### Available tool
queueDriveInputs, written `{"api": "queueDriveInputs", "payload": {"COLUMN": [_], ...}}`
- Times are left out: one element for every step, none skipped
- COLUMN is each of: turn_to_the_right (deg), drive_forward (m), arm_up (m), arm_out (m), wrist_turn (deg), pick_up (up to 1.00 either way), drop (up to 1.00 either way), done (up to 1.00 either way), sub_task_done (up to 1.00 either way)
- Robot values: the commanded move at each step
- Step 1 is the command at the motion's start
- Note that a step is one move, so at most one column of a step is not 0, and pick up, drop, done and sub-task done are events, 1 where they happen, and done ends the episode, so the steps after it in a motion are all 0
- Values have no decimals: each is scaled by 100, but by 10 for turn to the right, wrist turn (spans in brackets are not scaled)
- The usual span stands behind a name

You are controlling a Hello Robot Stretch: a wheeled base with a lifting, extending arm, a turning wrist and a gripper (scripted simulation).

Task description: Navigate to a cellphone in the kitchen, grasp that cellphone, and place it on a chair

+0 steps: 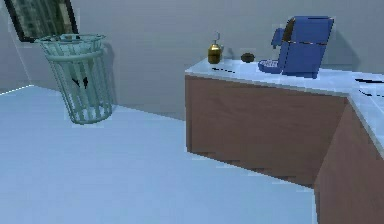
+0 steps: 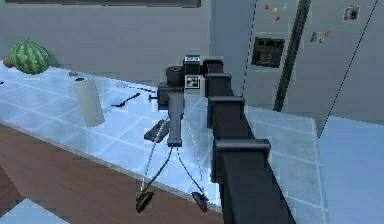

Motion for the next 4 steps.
{"api": "queueDriveInputs", "payload": {"turn_to_the_right": [0, 0, 0, 0], "drive_forward": [0, 0, 0, 0], "arm_up": [0, 0, 0, 0], "arm_out": [0, 0, 0, 0], "wrist_turn": [450, 450, 450, 150], "pick_up": [0, 0, 0, 0], "drop": [0, 0, 0, 0], "done": [0, 0, 0, 0], "sub_task_done": [0, 0, 0, 0]}}
